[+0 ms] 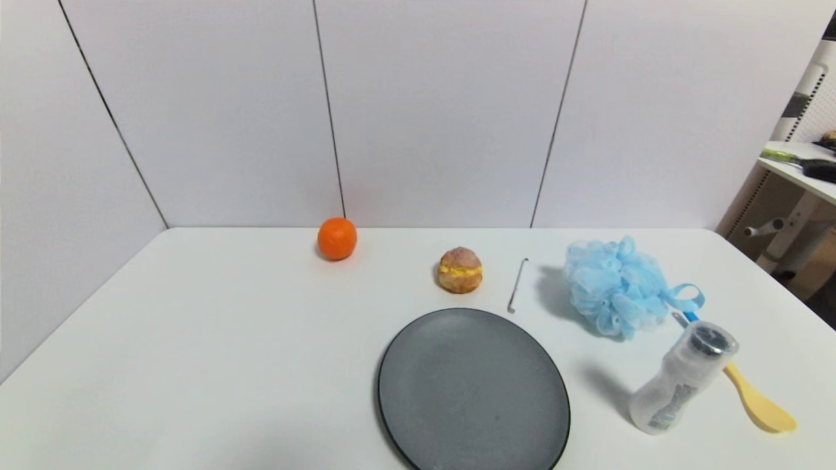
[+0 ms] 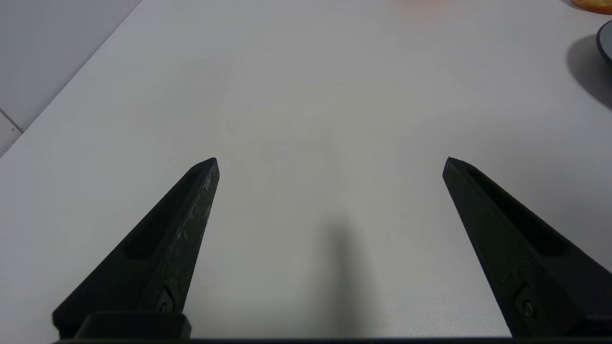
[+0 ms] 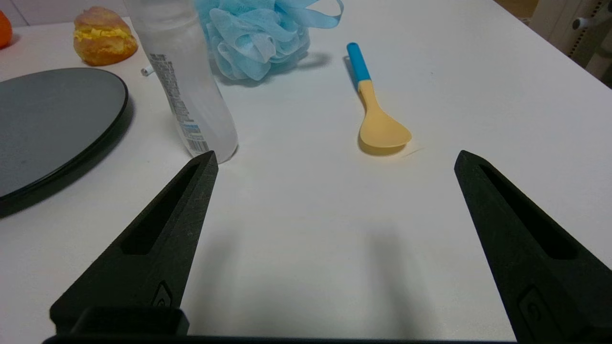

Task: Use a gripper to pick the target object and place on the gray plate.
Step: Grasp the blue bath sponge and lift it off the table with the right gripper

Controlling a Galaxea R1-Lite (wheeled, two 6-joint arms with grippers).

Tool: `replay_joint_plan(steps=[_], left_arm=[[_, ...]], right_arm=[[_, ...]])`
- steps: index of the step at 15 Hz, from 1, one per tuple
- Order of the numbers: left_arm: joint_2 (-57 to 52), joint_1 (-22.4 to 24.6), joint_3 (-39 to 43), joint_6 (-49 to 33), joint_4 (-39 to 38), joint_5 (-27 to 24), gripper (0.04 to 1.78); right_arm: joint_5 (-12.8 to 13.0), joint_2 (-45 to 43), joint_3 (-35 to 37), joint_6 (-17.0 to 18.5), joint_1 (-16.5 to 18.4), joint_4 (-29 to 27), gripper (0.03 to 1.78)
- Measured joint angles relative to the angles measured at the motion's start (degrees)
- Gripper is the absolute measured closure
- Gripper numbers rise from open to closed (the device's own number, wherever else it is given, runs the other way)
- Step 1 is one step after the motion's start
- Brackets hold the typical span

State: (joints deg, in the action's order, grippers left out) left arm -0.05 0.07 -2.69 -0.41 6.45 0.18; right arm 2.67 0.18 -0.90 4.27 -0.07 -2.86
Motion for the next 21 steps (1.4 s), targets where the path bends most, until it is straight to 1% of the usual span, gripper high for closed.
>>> replay_joint_plan(steps=[4, 6, 9, 11, 14, 17, 19, 21], left_arm=[[0.00, 0.00, 0.00, 0.00, 0.02, -0.02, 0.13], [0.00, 0.00, 0.00, 0.00, 0.02, 0.00, 0.13], [0.00, 0.00, 0.00, 0.00, 0.00, -0.02, 0.13], [0.00, 0.00, 0.00, 0.00, 0.02, -0.02, 0.13], [0.00, 0.00, 0.00, 0.01, 0.02, 0.00, 0.13], [0.00, 0.00, 0.00, 0.00, 0.02, -0.07, 0.13], [0.00, 0.00, 0.00, -0.02, 0.02, -0.02, 0.13], [0.00, 0.00, 0.00, 0.00, 0.02, 0.00, 0.13]], right_arm=[[0.07, 1.50, -0.37, -0.13, 0.00, -0.51, 0.10], [0.00, 2.76, -2.10, 0.20, 0.00, -0.27, 0.10], [-0.72, 6.27, -8.24, -0.06, -0.06, -0.24, 0.10], [-1.35, 10.31, -13.45, -0.26, -0.33, 0.15, 0.10], [-1.82, 20.26, -24.26, -0.37, -0.22, -0.05, 0.10], [-3.16, 33.00, -40.22, -0.57, -0.17, -0.40, 0.10], [-5.80, 41.94, -51.43, -0.77, -0.34, -0.82, 0.10], [-10.26, 50.92, -61.20, -1.49, -0.56, -1.21, 0.10]])
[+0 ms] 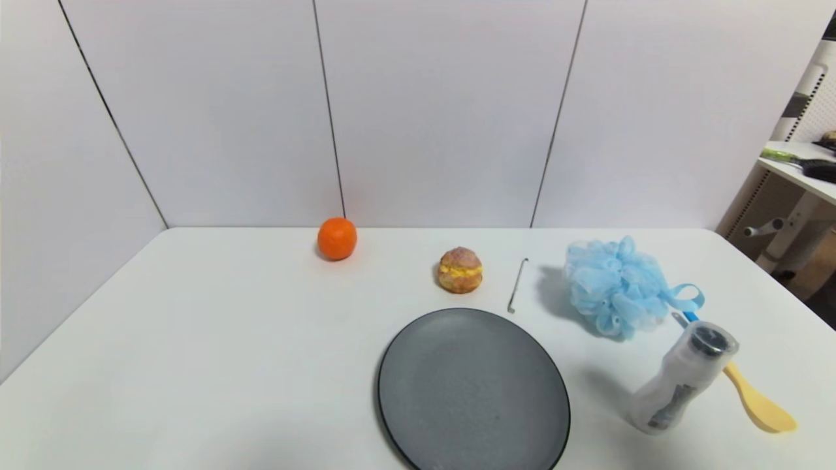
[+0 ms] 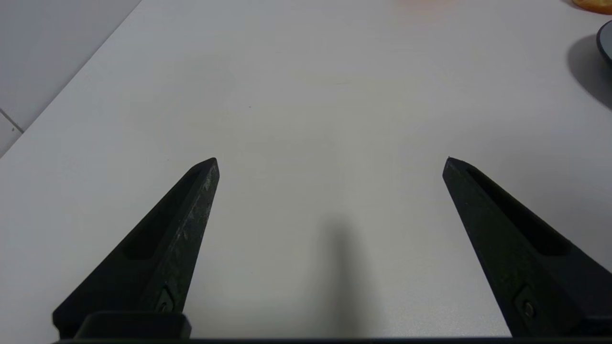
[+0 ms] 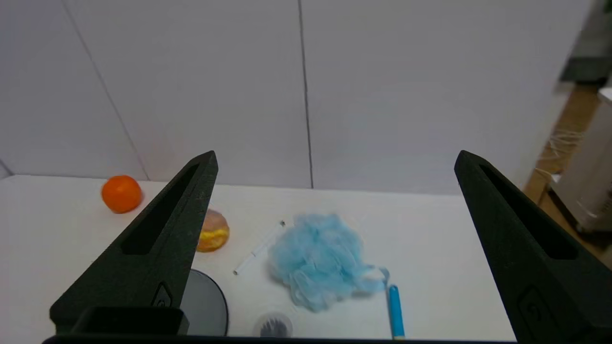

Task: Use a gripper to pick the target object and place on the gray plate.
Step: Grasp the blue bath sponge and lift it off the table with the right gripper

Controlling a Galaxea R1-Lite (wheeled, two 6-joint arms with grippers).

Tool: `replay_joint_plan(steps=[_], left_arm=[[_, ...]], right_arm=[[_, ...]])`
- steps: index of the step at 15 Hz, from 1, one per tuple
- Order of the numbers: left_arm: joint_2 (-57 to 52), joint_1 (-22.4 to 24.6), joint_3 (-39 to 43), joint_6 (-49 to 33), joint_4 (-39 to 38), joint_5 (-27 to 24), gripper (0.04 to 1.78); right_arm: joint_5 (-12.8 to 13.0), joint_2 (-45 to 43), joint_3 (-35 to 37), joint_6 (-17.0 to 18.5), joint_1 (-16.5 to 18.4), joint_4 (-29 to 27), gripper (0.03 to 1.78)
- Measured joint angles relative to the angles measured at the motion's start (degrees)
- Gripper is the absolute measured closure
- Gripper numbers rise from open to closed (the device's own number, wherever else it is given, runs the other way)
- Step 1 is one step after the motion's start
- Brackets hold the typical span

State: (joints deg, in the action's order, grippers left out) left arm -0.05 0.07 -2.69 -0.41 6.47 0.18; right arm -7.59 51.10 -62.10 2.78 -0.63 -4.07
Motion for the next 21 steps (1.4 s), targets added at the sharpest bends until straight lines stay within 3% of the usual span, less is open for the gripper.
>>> replay_joint_plan(steps=[2, 5, 8, 11, 13, 16, 19, 21], left_arm=[[0.00, 0.00, 0.00, 0.00, -0.02, 0.00, 0.13], [0.00, 0.00, 0.00, 0.00, 0.00, 0.00, 0.13], [0.00, 0.00, 0.00, 0.01, 0.00, -0.02, 0.13], [0.00, 0.00, 0.00, 0.00, -0.02, -0.02, 0.13], [0.00, 0.00, 0.00, 0.00, 0.00, -0.02, 0.13], [0.00, 0.00, 0.00, 0.00, 0.00, 0.00, 0.13], [0.00, 0.00, 0.00, 0.00, 0.00, 0.00, 0.13], [0.00, 0.00, 0.00, 0.00, -0.02, -0.05, 0.13]], right_arm=[[-3.80, 9.25, -9.16, -1.66, -0.35, -0.46, 0.10], [-7.01, 21.88, -24.22, -3.27, -1.60, -5.81, 0.10], [-7.81, 33.49, -38.75, -3.85, -2.65, -20.13, 0.10], [-7.67, 43.08, -46.84, -5.89, -3.28, -36.72, 0.10], [-6.13, 47.60, -48.21, -8.67, -3.41, -43.25, 0.10], [1.06, 52.07, -47.58, -12.14, -4.07, -51.30, 0.10], [7.67, 55.21, -44.37, -12.45, -5.62, -52.81, 0.10], [8.61, 56.92, -42.29, -12.59, -6.64, -52.76, 0.10]])
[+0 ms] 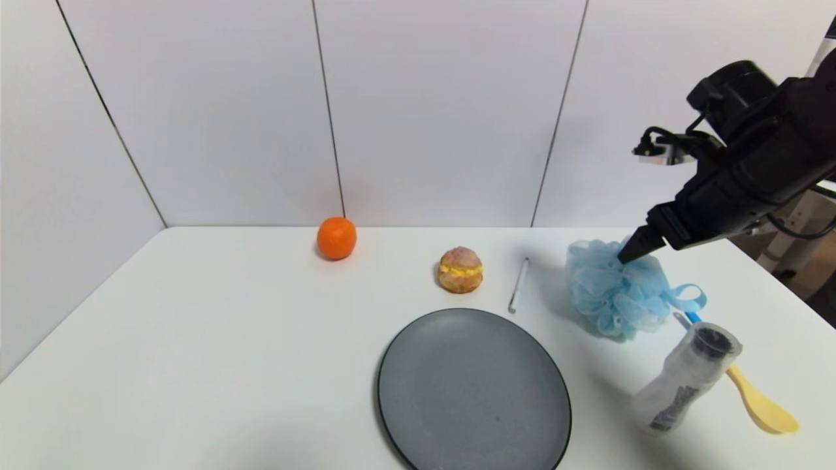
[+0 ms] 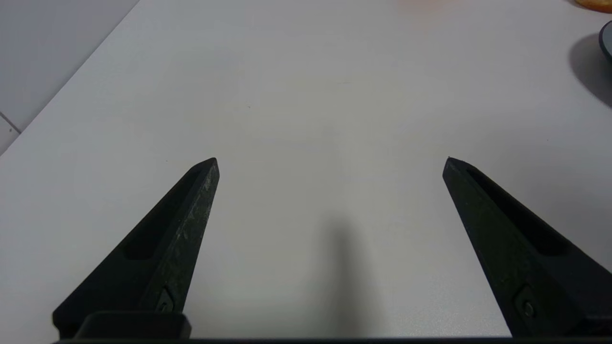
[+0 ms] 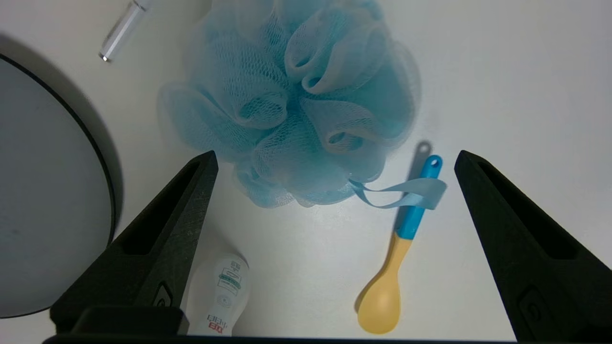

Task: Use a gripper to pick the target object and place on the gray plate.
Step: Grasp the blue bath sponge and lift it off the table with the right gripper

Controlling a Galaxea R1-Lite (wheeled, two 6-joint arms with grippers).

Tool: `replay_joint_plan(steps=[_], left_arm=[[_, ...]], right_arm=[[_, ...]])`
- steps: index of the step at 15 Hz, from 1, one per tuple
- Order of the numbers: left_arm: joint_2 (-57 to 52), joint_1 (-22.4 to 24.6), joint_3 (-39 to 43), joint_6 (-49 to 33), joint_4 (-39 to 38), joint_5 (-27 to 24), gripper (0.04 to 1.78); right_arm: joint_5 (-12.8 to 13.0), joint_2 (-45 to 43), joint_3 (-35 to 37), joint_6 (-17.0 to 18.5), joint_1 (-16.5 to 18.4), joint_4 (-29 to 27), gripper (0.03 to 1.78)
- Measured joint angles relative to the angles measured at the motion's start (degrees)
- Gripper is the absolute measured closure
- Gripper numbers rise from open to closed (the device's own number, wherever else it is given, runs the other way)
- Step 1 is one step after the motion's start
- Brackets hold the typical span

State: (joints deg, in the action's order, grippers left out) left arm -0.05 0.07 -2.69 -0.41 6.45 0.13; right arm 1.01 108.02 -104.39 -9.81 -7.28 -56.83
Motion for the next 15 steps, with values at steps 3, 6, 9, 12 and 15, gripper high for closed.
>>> replay_joint_plan(steps=[3, 6, 9, 12, 15], left_arm=[[0.00, 0.00, 0.00, 0.00, 0.02, 0.05, 0.13], [0.00, 0.00, 0.00, 0.00, 0.02, 0.05, 0.13], [0.00, 0.00, 0.00, 0.00, 0.02, 0.02, 0.13], [0.00, 0.00, 0.00, 0.00, 0.02, 0.05, 0.13], [0.00, 0.00, 0.00, 0.00, 0.02, 0.05, 0.13]], right_arm=[[0.17, 2.49, 0.76, -0.11, -1.67, 0.16, 0.10], [0.17, 5.12, 0.28, 0.06, -2.80, 0.55, 0.10], [0.41, 7.22, -0.05, -0.21, -2.95, 1.02, 0.10], [4.91, 9.16, -0.11, -0.21, -3.05, 1.60, 0.10], [6.10, 11.00, -0.21, 0.00, -2.94, 1.85, 0.10]])
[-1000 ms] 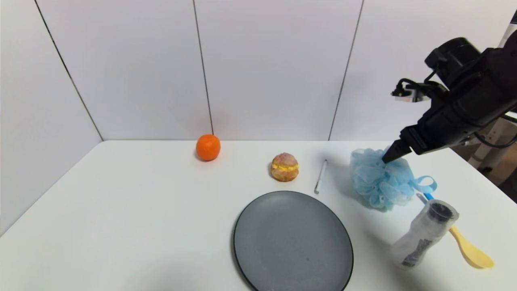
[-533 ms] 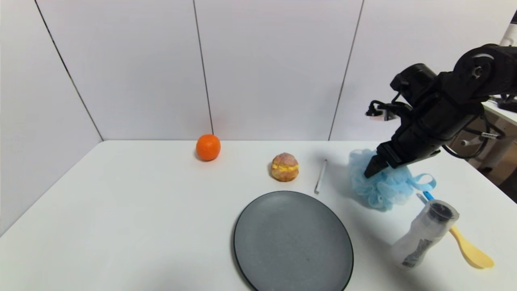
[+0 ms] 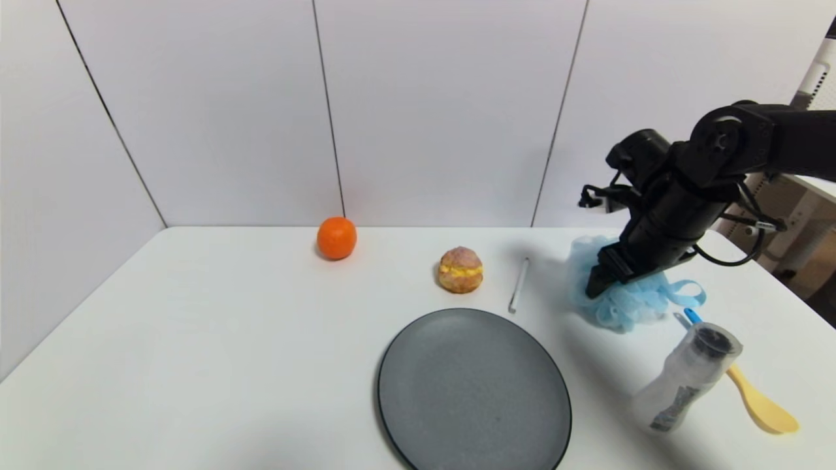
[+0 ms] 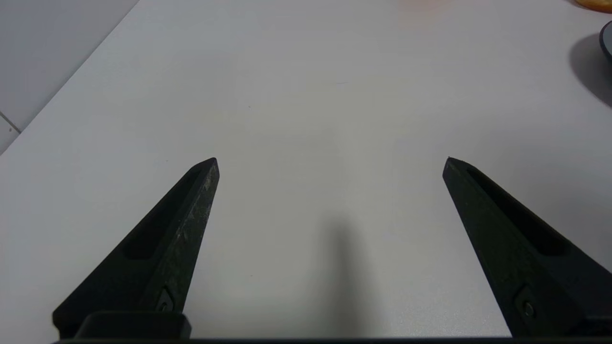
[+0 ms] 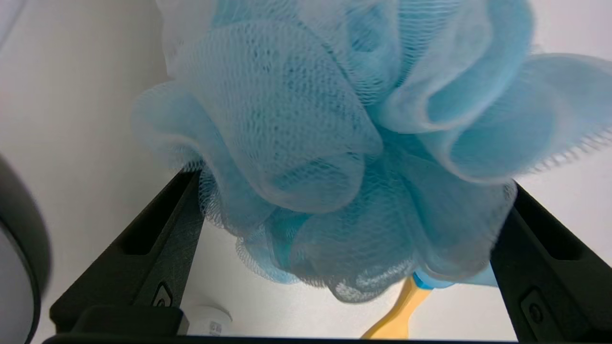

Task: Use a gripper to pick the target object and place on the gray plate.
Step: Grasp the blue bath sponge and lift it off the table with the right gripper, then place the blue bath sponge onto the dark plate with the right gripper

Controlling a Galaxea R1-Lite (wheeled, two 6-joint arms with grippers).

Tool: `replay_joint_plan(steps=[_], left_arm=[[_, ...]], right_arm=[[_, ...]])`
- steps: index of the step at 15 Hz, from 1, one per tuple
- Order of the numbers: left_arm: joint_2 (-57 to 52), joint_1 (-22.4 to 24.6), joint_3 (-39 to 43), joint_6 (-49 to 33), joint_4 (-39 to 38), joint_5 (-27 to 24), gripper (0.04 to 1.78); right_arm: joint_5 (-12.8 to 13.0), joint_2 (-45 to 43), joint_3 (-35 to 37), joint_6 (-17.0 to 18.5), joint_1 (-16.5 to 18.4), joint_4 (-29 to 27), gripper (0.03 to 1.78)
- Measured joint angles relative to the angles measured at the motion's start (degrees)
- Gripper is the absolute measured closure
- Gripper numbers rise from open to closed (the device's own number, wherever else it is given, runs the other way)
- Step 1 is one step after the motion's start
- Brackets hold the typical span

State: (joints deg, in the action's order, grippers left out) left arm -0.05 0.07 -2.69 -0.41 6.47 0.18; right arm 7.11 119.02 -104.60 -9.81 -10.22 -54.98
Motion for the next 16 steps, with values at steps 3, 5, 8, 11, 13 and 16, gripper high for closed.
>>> replay_joint_plan(steps=[3, 5, 8, 11, 13, 16], left_arm=[[0.00, 0.00, 0.00, 0.00, 0.00, -0.02, 0.13], [0.00, 0.00, 0.00, 0.00, -0.02, -0.02, 0.13], [0.00, 0.00, 0.00, 0.01, 0.00, -0.02, 0.13], [0.00, 0.00, 0.00, 0.00, 0.00, 0.00, 0.13], [0.00, 0.00, 0.05, -0.02, -0.02, 0.00, 0.13], [0.00, 0.00, 0.05, 0.00, 0.00, -0.02, 0.13]], right_arm=[[0.00, 2.07, -0.52, 0.41, 0.05, 2.00, 0.10], [0.00, 3.36, -0.67, 0.41, 0.07, 3.85, 0.10], [0.06, 4.41, -0.76, 1.00, 0.05, 4.32, 0.32], [0.02, 4.90, -0.69, 1.85, -0.04, 4.33, 0.75], [-0.06, 4.96, -0.69, 1.94, -0.06, 4.49, 0.94], [-0.33, 3.36, -0.69, 1.85, -0.11, 4.44, 1.44]])
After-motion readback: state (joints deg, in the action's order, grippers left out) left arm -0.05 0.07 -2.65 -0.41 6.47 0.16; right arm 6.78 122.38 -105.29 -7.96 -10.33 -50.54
